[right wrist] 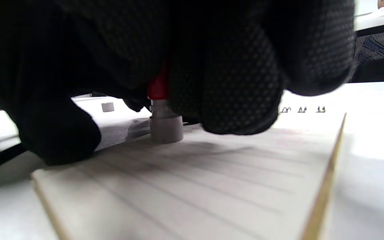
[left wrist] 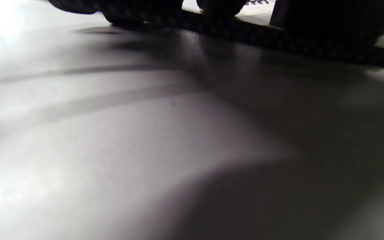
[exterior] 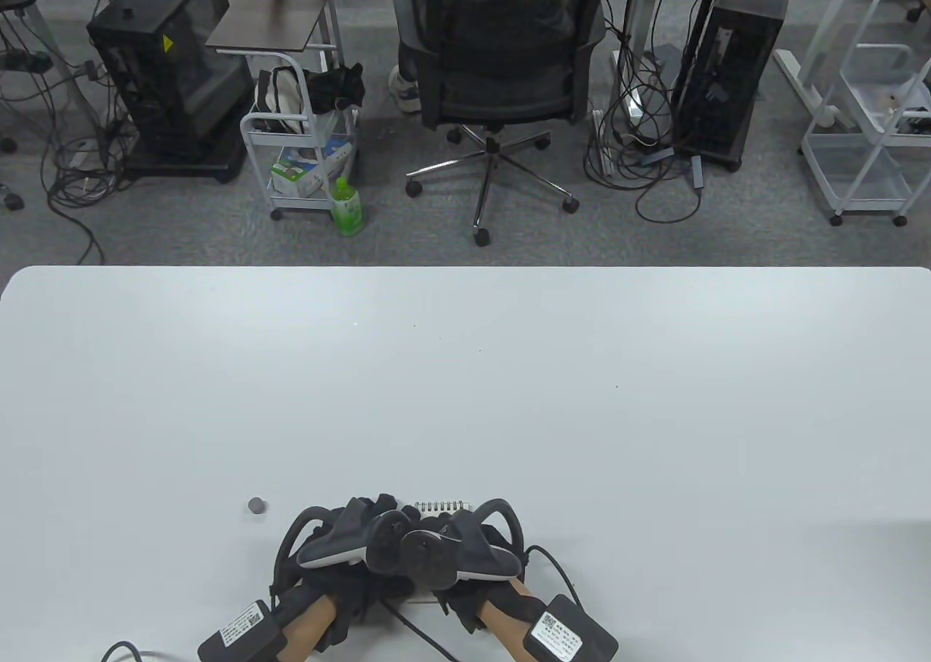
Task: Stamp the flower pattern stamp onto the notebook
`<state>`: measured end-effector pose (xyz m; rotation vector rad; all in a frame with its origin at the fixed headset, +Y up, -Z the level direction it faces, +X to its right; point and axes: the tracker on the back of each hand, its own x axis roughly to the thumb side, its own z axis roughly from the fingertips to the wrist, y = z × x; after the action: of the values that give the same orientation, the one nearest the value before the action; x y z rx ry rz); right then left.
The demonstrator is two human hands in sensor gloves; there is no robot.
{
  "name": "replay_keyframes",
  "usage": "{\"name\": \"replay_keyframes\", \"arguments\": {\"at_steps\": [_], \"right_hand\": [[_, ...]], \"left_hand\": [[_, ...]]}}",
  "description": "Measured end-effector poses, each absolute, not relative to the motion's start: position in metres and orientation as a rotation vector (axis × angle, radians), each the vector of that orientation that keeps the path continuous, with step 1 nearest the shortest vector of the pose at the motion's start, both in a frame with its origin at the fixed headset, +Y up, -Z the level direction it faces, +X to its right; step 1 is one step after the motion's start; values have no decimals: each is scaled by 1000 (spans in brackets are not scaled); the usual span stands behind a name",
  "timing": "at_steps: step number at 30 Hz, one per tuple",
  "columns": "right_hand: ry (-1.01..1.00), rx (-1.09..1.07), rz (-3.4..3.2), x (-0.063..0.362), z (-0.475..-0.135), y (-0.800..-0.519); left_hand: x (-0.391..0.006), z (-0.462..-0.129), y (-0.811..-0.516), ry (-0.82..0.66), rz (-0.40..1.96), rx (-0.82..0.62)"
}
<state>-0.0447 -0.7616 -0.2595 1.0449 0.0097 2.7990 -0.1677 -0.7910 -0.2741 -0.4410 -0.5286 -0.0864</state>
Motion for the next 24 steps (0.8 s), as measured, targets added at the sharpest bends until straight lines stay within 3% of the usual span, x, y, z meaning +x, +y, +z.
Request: {"name": "replay_keyframes", "arguments": {"at_steps": [24], "right_hand": [[-10, 1038, 2841, -48, -256, -769]], "left_hand": [[-168, -273, -792, -527, -91, -451]]}}
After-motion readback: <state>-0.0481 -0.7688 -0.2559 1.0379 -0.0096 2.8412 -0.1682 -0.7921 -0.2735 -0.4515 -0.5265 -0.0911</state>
